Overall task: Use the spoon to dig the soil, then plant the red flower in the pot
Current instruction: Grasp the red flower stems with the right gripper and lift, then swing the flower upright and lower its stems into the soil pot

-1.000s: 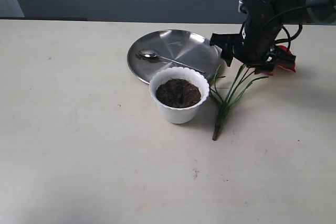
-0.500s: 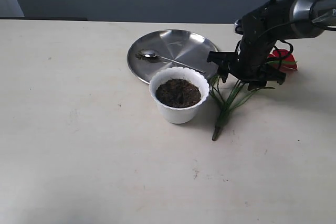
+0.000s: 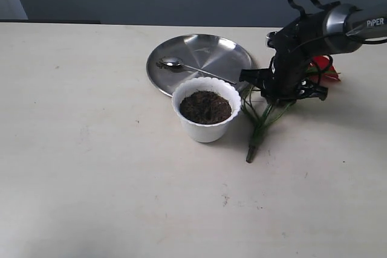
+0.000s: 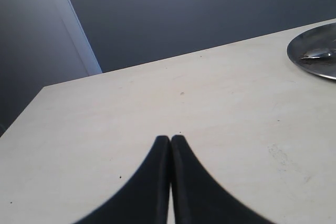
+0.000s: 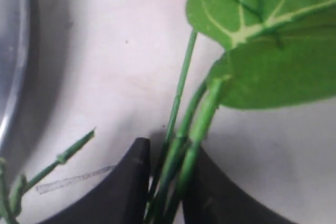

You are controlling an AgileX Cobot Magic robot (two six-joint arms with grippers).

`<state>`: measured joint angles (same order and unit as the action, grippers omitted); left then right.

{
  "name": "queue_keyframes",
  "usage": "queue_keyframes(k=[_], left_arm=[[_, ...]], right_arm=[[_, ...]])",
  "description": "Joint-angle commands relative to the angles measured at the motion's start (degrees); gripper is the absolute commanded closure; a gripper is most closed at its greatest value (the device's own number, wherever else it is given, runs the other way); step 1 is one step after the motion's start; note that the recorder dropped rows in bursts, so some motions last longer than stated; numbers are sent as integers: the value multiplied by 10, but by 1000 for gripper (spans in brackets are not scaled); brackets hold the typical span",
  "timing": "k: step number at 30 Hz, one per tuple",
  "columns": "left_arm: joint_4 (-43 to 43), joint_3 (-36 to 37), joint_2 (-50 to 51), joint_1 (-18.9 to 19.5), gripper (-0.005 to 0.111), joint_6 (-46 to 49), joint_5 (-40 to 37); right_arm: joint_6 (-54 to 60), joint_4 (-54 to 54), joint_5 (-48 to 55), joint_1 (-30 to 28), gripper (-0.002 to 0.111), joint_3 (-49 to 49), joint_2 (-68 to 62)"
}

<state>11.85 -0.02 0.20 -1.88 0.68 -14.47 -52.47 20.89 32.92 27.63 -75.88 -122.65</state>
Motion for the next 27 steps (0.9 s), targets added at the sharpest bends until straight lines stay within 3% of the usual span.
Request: queue_keyframes(k=[1, 5, 11, 16, 24, 27], left_arm=[[-2, 0, -2, 0, 106, -1, 5], [-2, 0, -2, 0, 106, -1, 5], [-2, 0, -2, 0, 106, -1, 5], [-2, 0, -2, 0, 106, -1, 5], [-2, 0, -2, 0, 106, -1, 5], [-2, 0, -2, 0, 106, -1, 5]], right_arm=[[0, 23, -6, -3, 99, 1, -6], [10, 44, -4, -3, 109, 1, -6], [80, 42, 2, -3, 109, 1, 18], [92, 71, -63, -2, 109, 10, 135], [96, 131, -447, -3, 109, 127, 259], [164, 57, -612, -3, 109, 176, 260]])
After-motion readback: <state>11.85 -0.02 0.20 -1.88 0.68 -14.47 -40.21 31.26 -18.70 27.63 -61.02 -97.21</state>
